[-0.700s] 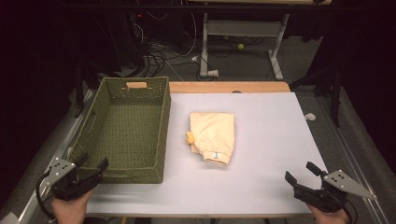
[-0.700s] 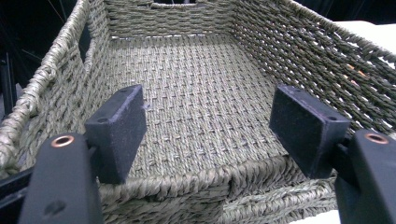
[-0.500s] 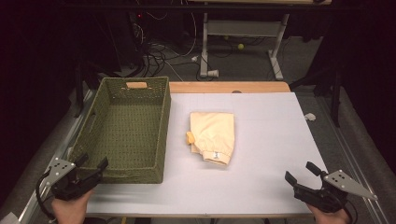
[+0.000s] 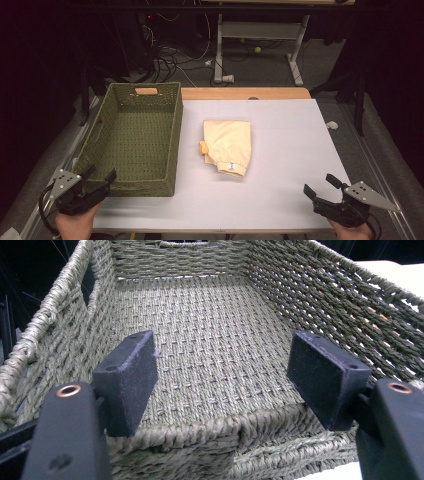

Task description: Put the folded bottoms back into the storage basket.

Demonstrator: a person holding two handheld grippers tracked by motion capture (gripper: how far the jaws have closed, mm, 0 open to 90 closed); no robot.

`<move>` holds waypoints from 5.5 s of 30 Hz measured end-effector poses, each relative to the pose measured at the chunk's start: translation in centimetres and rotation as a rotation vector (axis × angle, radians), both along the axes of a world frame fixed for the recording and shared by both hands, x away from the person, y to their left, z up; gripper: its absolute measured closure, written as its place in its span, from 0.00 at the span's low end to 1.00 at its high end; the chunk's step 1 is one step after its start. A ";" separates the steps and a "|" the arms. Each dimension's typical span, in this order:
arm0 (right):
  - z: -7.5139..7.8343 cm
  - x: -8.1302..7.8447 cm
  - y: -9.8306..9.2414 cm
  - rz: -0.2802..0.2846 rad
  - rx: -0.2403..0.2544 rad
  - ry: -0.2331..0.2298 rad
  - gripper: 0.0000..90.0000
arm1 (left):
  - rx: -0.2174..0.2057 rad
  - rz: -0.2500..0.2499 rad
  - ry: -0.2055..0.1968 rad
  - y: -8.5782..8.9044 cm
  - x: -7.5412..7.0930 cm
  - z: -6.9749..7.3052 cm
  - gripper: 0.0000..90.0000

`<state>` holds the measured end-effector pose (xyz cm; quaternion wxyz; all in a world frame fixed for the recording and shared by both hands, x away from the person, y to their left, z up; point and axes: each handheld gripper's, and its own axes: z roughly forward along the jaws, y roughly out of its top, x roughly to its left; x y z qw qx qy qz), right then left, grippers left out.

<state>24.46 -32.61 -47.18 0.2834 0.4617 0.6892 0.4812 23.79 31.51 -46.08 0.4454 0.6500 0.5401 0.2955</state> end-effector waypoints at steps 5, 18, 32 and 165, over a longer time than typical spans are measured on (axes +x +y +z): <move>-0.1 0.2 -0.1 0.004 0.006 0.010 0.18 | -0.013 -0.006 -0.003 -0.2 0.1 0.4 0.29; -0.1 0.2 0.0 0.006 0.003 0.016 0.18 | -0.017 -0.087 -0.009 -2.3 0.5 2.1 0.29; -0.1 0.2 0.0 0.008 0.003 0.016 0.18 | 0.012 -0.174 -0.041 -5.1 1.4 3.6 0.29; -0.2 0.4 0.3 0.046 -0.010 0.017 0.18 | 0.041 -0.172 0.546 -26.5 23.3 -1.9 0.23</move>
